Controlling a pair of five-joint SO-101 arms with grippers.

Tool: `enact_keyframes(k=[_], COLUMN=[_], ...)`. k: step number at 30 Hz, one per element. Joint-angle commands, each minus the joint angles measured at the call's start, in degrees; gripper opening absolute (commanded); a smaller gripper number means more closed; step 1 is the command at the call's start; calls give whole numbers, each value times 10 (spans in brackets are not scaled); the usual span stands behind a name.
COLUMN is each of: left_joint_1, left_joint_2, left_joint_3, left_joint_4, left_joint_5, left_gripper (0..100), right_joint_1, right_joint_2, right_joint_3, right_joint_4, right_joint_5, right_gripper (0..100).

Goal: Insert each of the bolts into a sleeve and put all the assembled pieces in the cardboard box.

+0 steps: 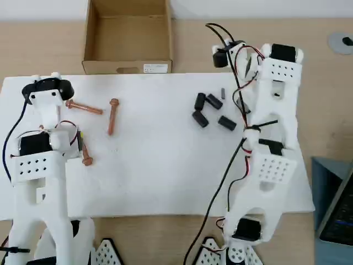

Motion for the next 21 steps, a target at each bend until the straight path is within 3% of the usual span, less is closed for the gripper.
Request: enact_keyframes(k=[1,21], left_joint_1=[-4,-1], left_joint_2=[0,0], left_joint_3=[-18,6], left_joint_4=[4,1], left_joint_5=[-4,-4], left_gripper=[74,74], right_joint_1=[8,8], right_joint_2=[10,200], right_joint_3=[-41,-224], right_joint_4=[4,4], right_joint_5=[7,18], right_gripper=[175,175])
